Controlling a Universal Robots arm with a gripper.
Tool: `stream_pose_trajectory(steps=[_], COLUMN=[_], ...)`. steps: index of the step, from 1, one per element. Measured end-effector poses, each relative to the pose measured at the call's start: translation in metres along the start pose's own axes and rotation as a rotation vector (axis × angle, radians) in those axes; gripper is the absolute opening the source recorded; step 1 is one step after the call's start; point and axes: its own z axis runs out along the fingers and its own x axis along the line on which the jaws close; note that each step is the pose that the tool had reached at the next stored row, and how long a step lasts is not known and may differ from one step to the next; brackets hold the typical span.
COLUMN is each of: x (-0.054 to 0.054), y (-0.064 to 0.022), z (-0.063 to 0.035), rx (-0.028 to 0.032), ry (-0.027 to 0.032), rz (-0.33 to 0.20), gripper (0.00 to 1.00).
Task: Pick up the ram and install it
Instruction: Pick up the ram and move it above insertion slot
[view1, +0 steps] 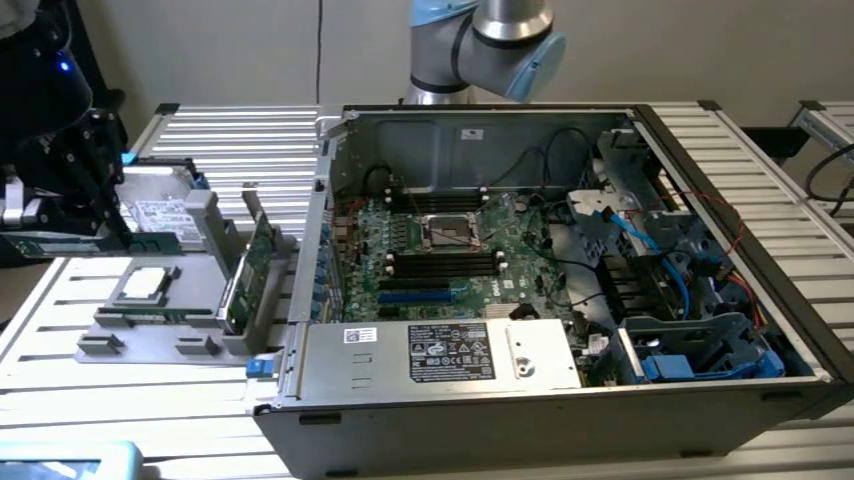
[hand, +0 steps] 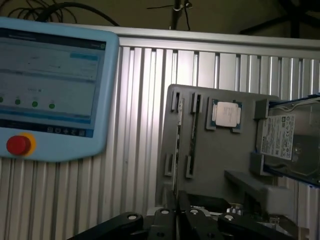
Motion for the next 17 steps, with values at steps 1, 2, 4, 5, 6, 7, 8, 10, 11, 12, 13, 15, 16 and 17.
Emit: stream_pose_trajectory(steps=[1, 2, 4, 5, 6, 7, 8, 10, 11, 12, 13, 15, 16, 17], x=[0.0, 0.0, 0.001, 0.001, 0.001, 0.001, 0.001, 0.001, 0.001, 0.002, 0.002, 0.002, 0.002, 0.002], y=[-0.0043, -0.0087, -0.0174, -0.0218, -0.0259, -0.0294, -0.0332, -0.0403, -0.0432, -0.0459, -0.0482, -0.0534, -0.0559, -0.0584], z=[-0.0003, -0.0005, -0.0009, -0.0012, -0.0018, -0.0026, -0.0036, -0.0058, -0.0068, -0.0077, -0.0089, -0.0126, -0.0146, -0.0167], rx=[-0.0005, -0.0011, -0.0021, -0.0024, -0.0025, -0.0025, -0.0025, -0.0025, -0.0024, -0.0025, -0.0025, -0.0024, -0.0024, -0.0022], ry=[0.0, 0.0, -0.0001, 0.0, -0.0001, -0.0001, 0.0, 0.0, -0.0001, 0.0, -0.0006, -0.0034, -0.005, -0.0073], rz=[0.0, 0.0, -0.001, -0.001, -0.001, -0.001, -0.001, -0.001, -0.001, -0.001, -0.001, -0.001, -0.001, -0.001], gripper=[0.14, 0.14, 0.14, 0.14, 0.14, 0.14, 0.14, 0.14, 0.14, 0.14, 0.14, 0.14, 0.14, 0.14])
